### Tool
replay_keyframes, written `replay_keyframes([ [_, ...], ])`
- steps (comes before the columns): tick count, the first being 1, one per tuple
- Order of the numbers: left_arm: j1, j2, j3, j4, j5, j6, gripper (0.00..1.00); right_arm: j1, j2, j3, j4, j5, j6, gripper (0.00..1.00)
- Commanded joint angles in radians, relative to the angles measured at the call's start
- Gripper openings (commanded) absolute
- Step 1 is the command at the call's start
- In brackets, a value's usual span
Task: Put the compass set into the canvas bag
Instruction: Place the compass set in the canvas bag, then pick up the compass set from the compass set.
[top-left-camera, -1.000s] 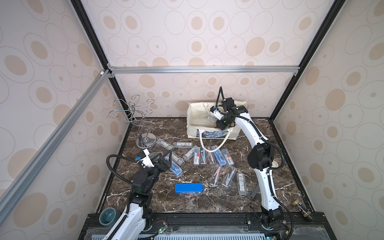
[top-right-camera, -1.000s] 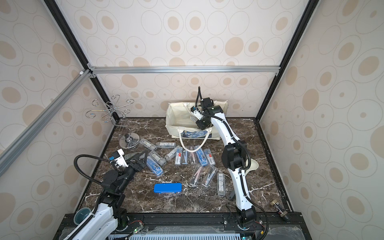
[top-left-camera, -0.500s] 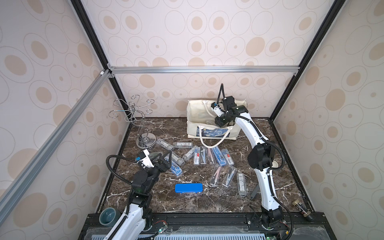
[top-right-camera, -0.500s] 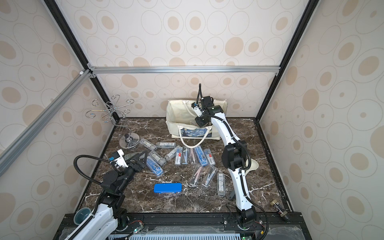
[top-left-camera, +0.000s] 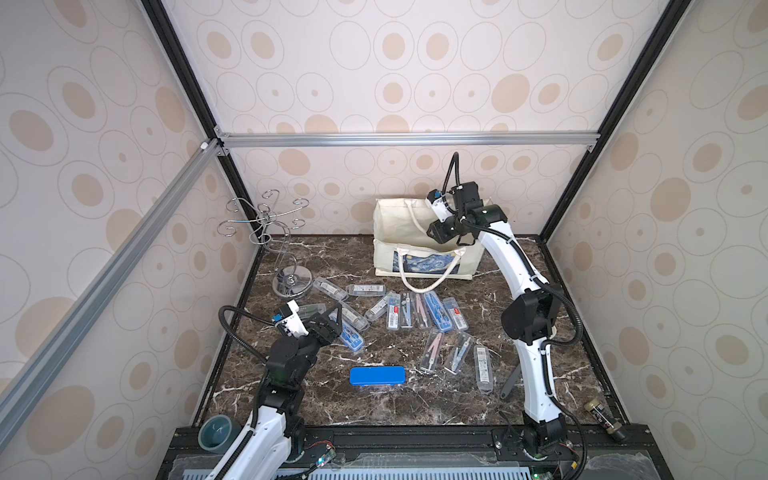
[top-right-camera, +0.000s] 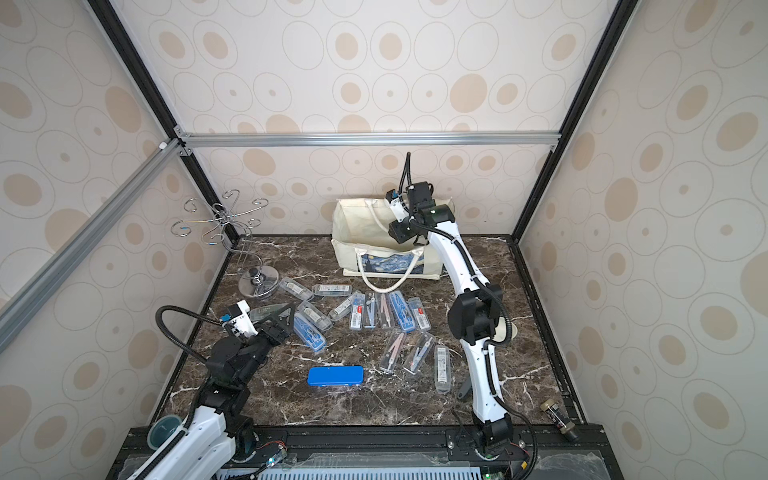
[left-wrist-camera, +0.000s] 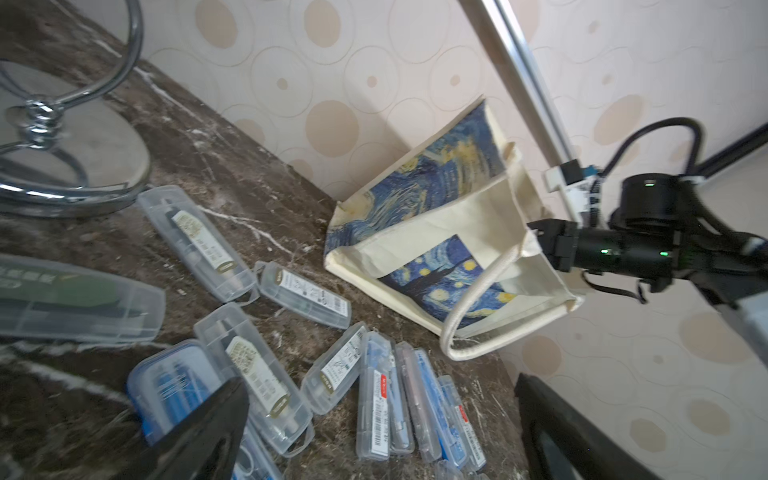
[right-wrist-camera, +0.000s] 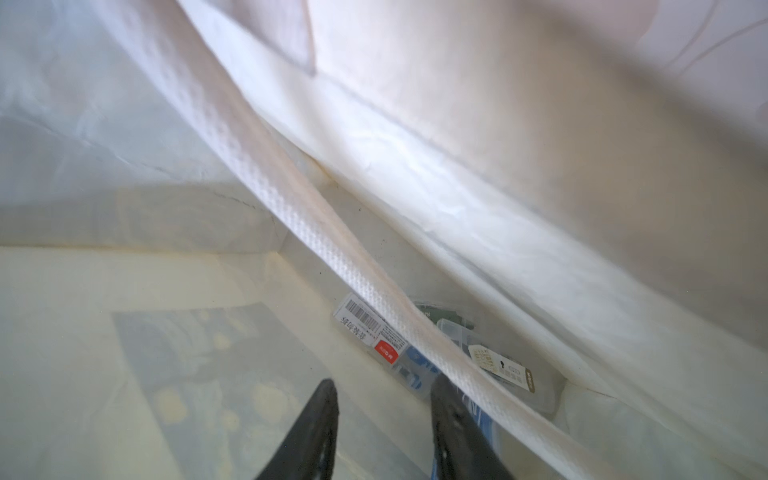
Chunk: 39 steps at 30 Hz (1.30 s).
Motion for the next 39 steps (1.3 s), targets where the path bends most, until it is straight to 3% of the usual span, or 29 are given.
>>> replay_keyframes([
  [1,-0.003,0.040,0.095,-0.209,-0.095,0.002,1.00,-0.013,-0.076,-0.006,0.044,-0.052,0.064,0.44],
  [13,-0.003,0.205,0.160,-0.222,-0.011,0.029,1.00,-0.015,-0.318,-0.177,0.109,-0.118,0.104,0.59],
  [20,-0.015,0.289,0.194,-0.151,0.120,0.084,1.00,-0.014,-0.574,-0.547,0.220,-0.153,0.122,0.61],
  [24,-0.067,0.346,0.217,-0.136,0.136,0.100,1.00,-0.011,-0.733,-0.763,0.291,-0.141,0.146,0.63],
  [31,-0.234,0.508,0.329,-0.209,0.007,0.170,1.00,-0.006,-0.983,-1.068,0.363,-0.049,0.199,0.65],
  [39,-0.346,0.708,0.493,-0.269,-0.111,0.215,1.00,-0.008,-1.175,-1.316,0.375,0.205,0.289,0.68],
])
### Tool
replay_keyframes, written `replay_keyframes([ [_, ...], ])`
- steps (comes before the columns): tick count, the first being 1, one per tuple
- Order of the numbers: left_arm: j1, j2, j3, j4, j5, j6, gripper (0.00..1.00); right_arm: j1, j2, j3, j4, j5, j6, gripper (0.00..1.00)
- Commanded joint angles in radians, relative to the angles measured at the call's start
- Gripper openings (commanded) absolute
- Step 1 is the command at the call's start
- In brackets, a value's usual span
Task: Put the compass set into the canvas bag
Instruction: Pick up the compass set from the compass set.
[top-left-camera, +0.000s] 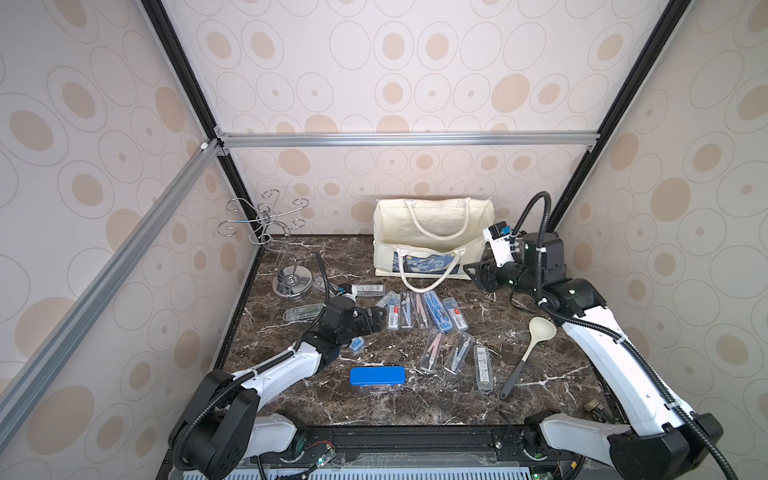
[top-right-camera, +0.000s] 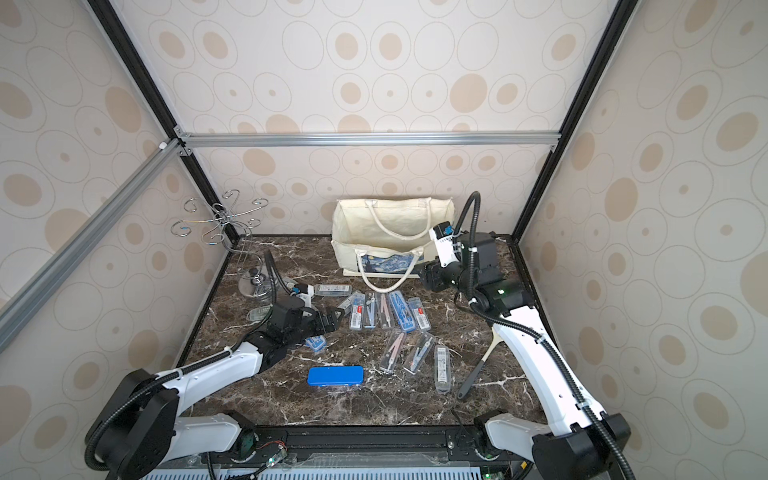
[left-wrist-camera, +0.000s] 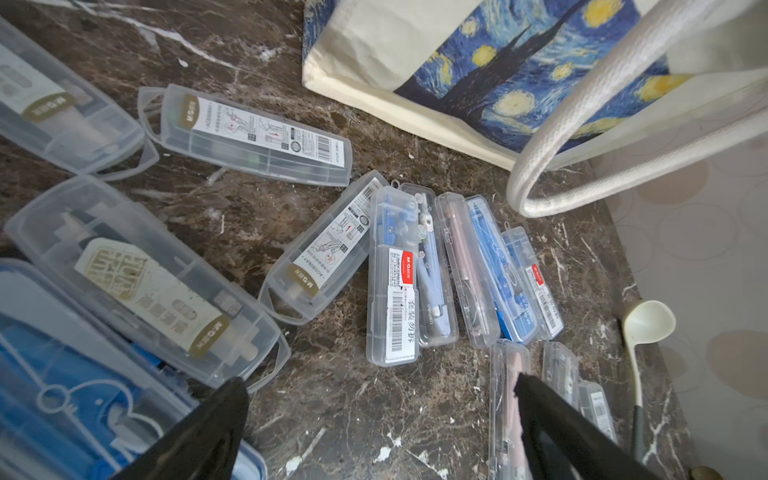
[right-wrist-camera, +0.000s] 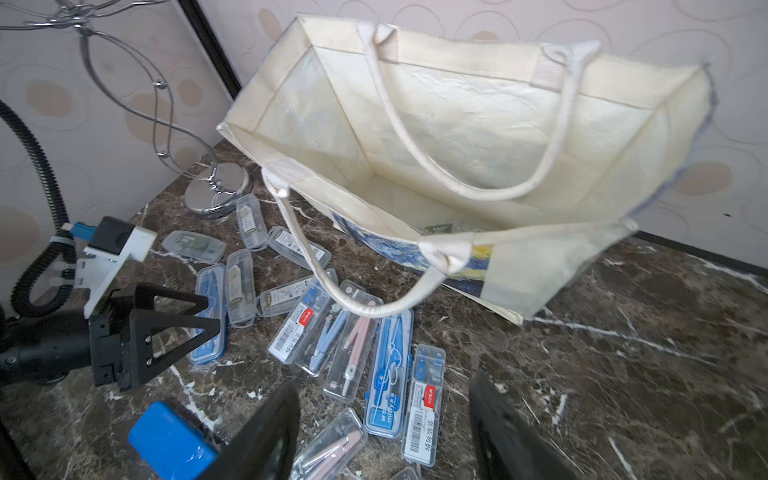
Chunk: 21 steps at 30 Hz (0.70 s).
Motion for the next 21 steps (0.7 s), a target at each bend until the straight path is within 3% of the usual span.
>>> replay_keyframes([
  [1,-0.039,0.073,0.100,-0.056,-0.086,0.051,1.00,0.001,-0.059,-0.088,0.020,0.133,0.063,0.68],
  [13,-0.120,0.393,0.323,-0.158,-0.142,0.046,0.95,0.002,-0.103,-0.323,0.084,0.193,0.149,0.68],
  [21,-0.121,0.470,0.366,-0.152,-0.154,0.040,0.87,0.002,-0.062,-0.376,0.145,0.163,0.174,0.68],
])
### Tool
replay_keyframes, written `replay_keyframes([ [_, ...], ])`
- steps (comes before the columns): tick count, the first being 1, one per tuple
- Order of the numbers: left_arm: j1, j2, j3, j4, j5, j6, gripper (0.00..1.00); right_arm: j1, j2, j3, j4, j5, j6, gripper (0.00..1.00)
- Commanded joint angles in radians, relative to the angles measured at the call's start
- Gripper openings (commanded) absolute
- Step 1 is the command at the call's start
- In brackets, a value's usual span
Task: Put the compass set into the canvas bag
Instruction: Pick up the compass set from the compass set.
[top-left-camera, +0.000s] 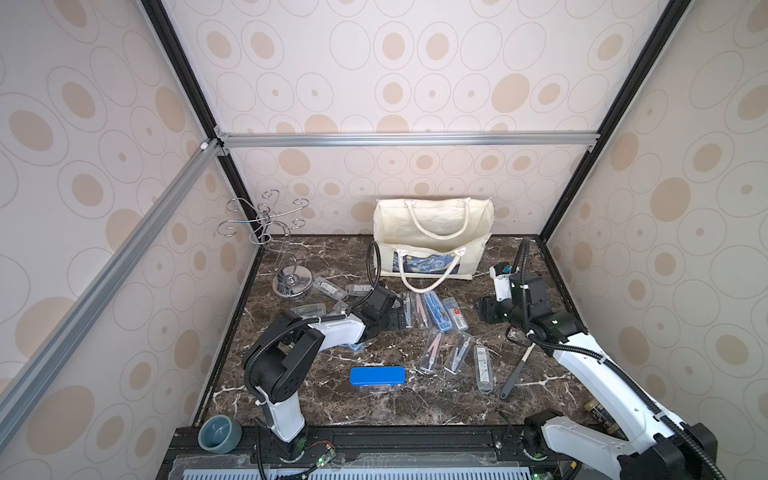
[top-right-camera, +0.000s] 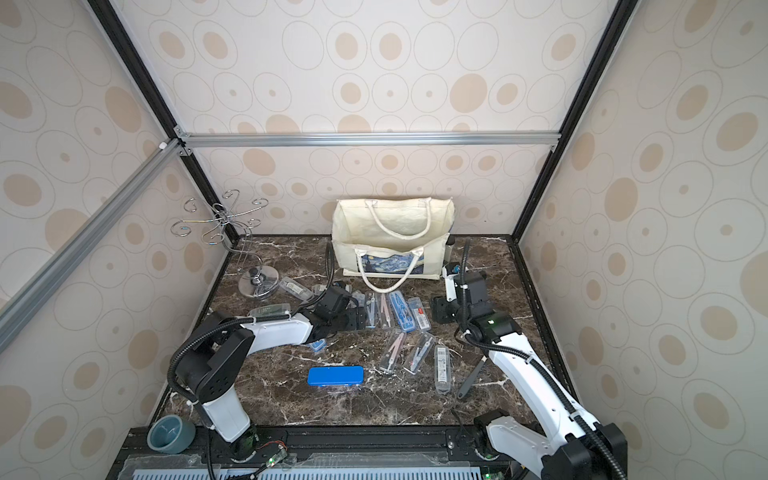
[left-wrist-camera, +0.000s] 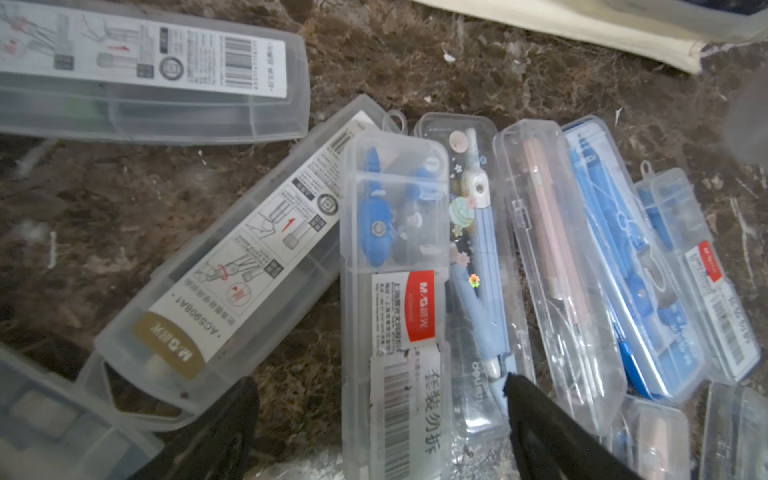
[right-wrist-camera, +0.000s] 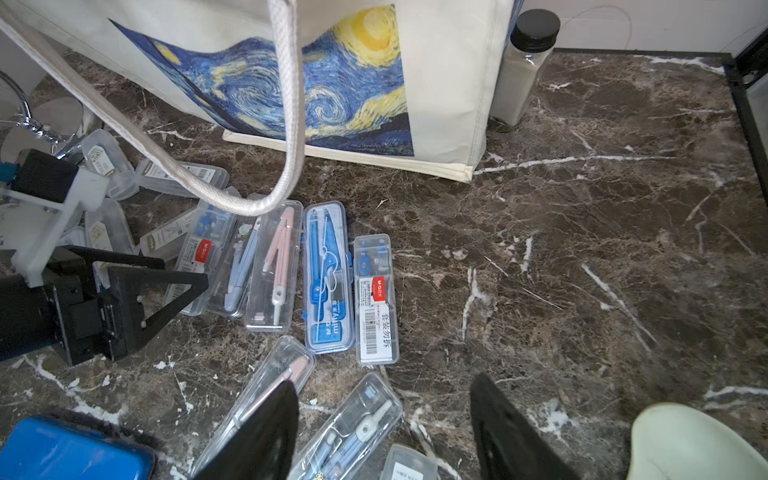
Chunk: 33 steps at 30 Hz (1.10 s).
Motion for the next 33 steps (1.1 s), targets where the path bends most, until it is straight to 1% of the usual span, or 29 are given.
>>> replay_keyframes([
  [1,-0.005,0.032,0.057,-0.026,-0.024,0.006,0.86,0.001,0.019,-0.016,0.048,-0.008,0.023,0.67],
  [3,-0.005,0.053,0.069,-0.026,-0.018,0.005,0.80,0.001,0.029,-0.016,0.050,-0.011,0.025,0.68],
  [5,-0.006,0.073,0.076,-0.025,-0.015,0.000,0.79,0.001,0.036,-0.017,0.051,-0.014,0.026,0.68],
  [7,-0.005,0.086,0.082,-0.030,-0.021,-0.006,0.71,0.001,0.038,-0.020,0.054,-0.015,0.026,0.68],
  [8,-0.005,0.090,0.085,-0.034,-0.025,-0.007,0.70,0.001,0.037,-0.023,0.057,-0.014,0.027,0.68],
  [10,-0.006,0.096,0.086,-0.043,-0.034,-0.009,0.61,0.001,0.038,-0.026,0.065,-0.017,0.027,0.67],
  [14,-0.006,0.094,0.086,-0.072,-0.062,-0.005,0.51,0.002,0.038,-0.031,0.071,-0.017,0.028,0.68],
  [18,-0.006,0.091,0.073,-0.087,-0.085,0.005,0.44,0.001,0.035,-0.031,0.073,-0.024,0.030,0.68],
  [22,-0.006,0.094,0.057,-0.071,-0.076,0.012,0.44,0.001,0.015,-0.034,0.086,-0.046,0.025,0.68],
  [26,-0.005,0.103,0.048,-0.055,-0.065,0.011,0.49,0.001,-0.016,-0.031,0.103,-0.068,0.015,0.68],
  [27,-0.006,0.105,0.050,-0.056,-0.065,0.011,0.49,0.001,-0.024,-0.031,0.106,-0.070,0.013,0.68],
  [31,-0.007,0.109,0.048,-0.053,-0.067,0.013,0.47,0.002,-0.059,-0.031,0.120,-0.084,0.003,0.68],
  [33,-0.008,0.097,0.038,-0.033,-0.063,0.018,0.42,0.002,-0.072,-0.036,0.128,-0.103,-0.003,0.68],
])
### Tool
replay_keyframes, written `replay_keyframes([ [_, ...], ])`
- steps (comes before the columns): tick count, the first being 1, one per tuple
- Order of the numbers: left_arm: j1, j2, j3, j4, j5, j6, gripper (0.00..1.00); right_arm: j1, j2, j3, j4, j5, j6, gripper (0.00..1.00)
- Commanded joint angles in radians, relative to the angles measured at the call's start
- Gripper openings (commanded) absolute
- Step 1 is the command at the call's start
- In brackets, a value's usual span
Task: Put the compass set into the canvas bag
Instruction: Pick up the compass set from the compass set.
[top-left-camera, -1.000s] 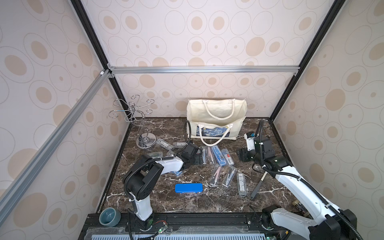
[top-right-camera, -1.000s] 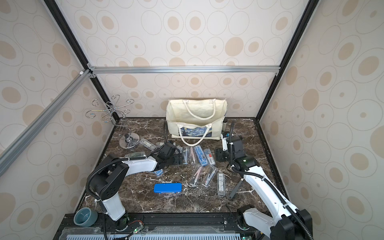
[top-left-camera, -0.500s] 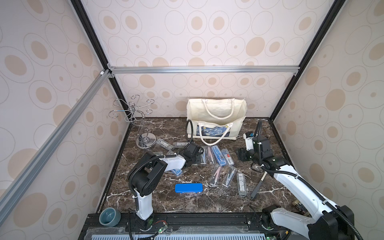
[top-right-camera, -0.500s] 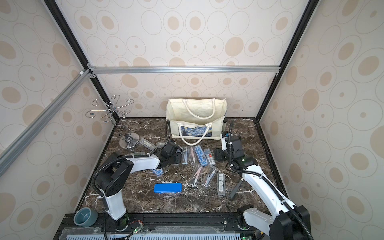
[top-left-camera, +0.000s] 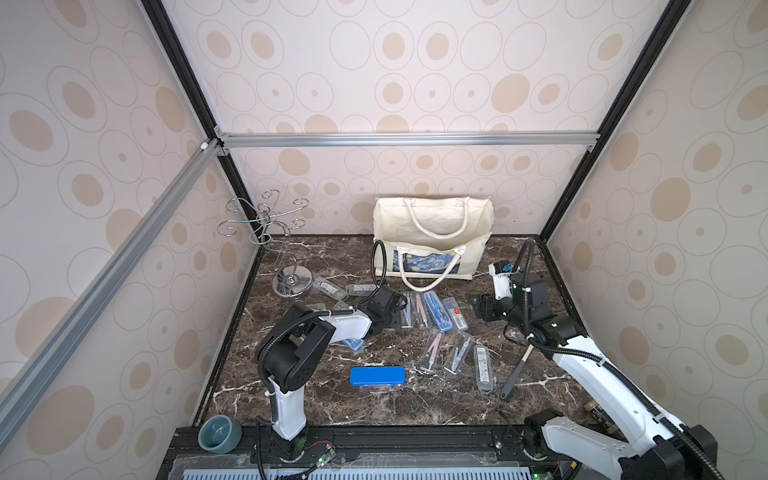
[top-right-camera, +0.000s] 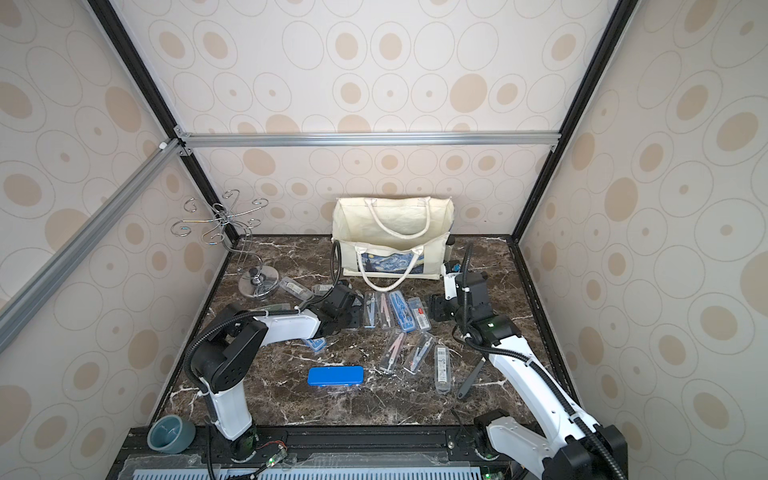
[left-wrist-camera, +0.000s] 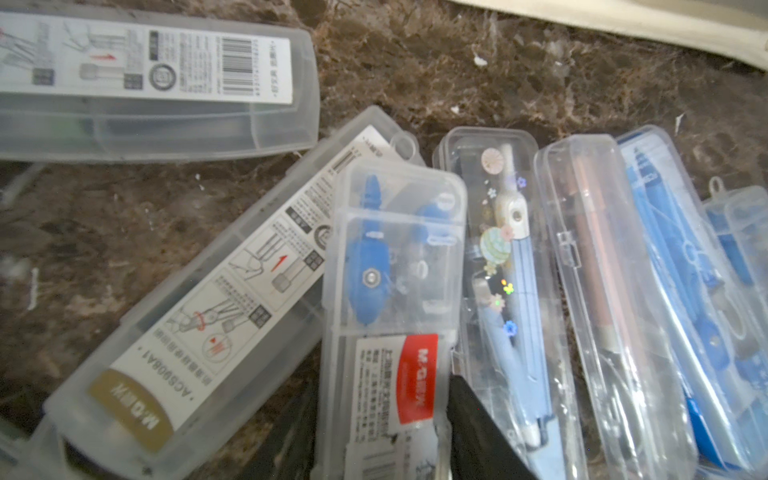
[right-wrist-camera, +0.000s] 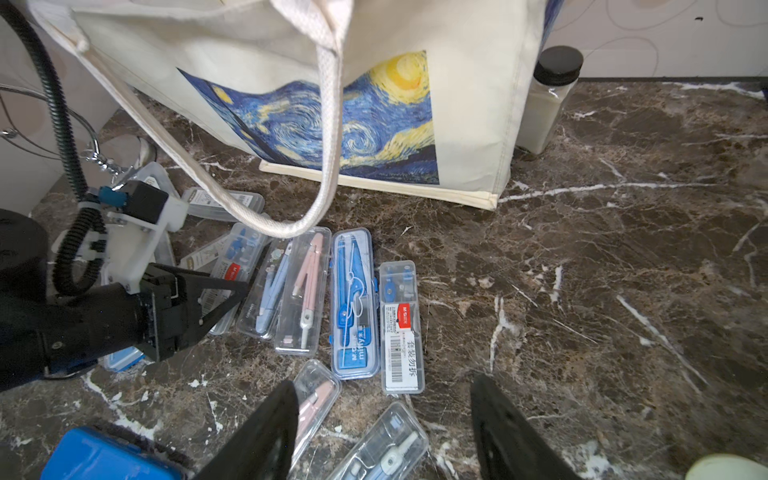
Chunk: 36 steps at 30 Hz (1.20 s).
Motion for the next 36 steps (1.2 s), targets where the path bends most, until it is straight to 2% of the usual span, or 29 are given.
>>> replay_keyframes([
  [1,-0.006,0.008,-0.031,-0.009,-0.006,0.021,0.39,0.001,-0.034,-0.018,0.033,-0.043,-0.022,0.68],
  [7,-0.007,-0.036,-0.074,0.069,0.014,0.039,0.36,0.002,-0.037,-0.031,0.043,-0.087,-0.032,0.68],
  [14,-0.006,-0.128,-0.150,0.181,0.047,0.073,0.36,0.002,-0.012,-0.038,0.058,-0.194,-0.047,0.68],
  [19,-0.007,-0.215,-0.229,0.320,0.109,0.119,0.36,0.002,0.016,-0.048,0.088,-0.240,-0.008,0.68],
  [28,-0.014,-0.303,-0.341,0.613,0.386,0.154,0.38,0.010,0.058,-0.056,0.196,-0.361,0.112,0.67],
  [36,-0.024,-0.291,-0.358,0.822,0.620,0.098,0.40,0.100,0.148,-0.015,0.248,-0.372,0.145,0.65],
])
